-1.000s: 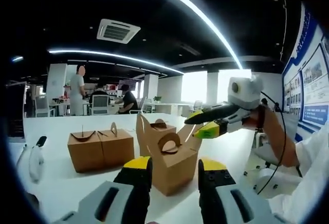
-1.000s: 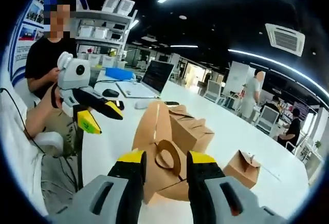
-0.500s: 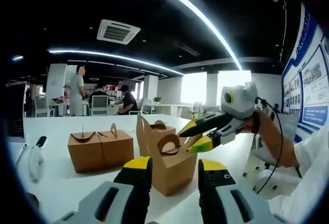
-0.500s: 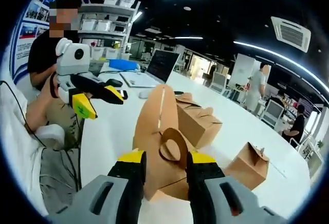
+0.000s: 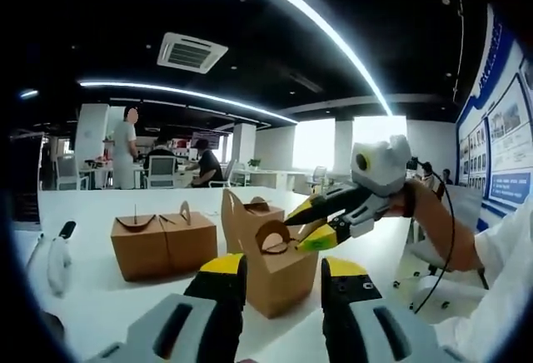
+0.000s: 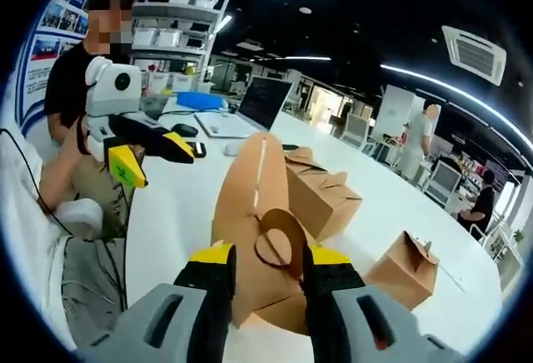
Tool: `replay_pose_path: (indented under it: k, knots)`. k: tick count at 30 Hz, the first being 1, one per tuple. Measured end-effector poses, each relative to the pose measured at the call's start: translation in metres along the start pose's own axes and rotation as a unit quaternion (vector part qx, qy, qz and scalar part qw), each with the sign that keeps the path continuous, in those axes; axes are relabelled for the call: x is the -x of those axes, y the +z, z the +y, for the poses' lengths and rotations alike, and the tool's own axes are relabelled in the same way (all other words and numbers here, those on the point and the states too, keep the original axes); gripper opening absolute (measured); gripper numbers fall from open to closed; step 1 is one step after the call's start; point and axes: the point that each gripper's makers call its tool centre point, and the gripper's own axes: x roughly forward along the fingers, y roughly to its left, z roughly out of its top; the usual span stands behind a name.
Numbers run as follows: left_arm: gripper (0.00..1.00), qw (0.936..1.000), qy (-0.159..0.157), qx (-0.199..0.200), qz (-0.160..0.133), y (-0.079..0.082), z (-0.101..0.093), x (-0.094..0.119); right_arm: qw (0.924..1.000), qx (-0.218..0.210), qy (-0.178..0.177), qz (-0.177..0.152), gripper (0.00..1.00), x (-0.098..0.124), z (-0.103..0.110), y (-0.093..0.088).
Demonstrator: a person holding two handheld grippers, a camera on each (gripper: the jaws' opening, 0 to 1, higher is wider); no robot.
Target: Pick up one paper box from the group, open the paper box, and remove the item inside
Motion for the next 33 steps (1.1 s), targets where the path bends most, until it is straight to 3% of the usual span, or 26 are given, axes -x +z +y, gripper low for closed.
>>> replay_pose_path:
  k: [19,25,33]
  knots:
    - [0.37,1.0,0.001,0.001,0.001,-0.001,0.002,0.0,1.0,0.002,-0.002,0.004,0.32,-0.003,-0.002,-0.001]
    - [0.37,1.0,-0.004,-0.001,0.002,-0.002,-0.001,0.001,0.9996,0.016,-0.015,0.017,0.23,-0.007,-0.01,-0.004]
    - [0.37,1.0,-0.002,0.002,0.003,-0.003,0.0,0.0,0.9992,0.017,-0.034,0.009,0.05,-0.004,-0.018,-0.001]
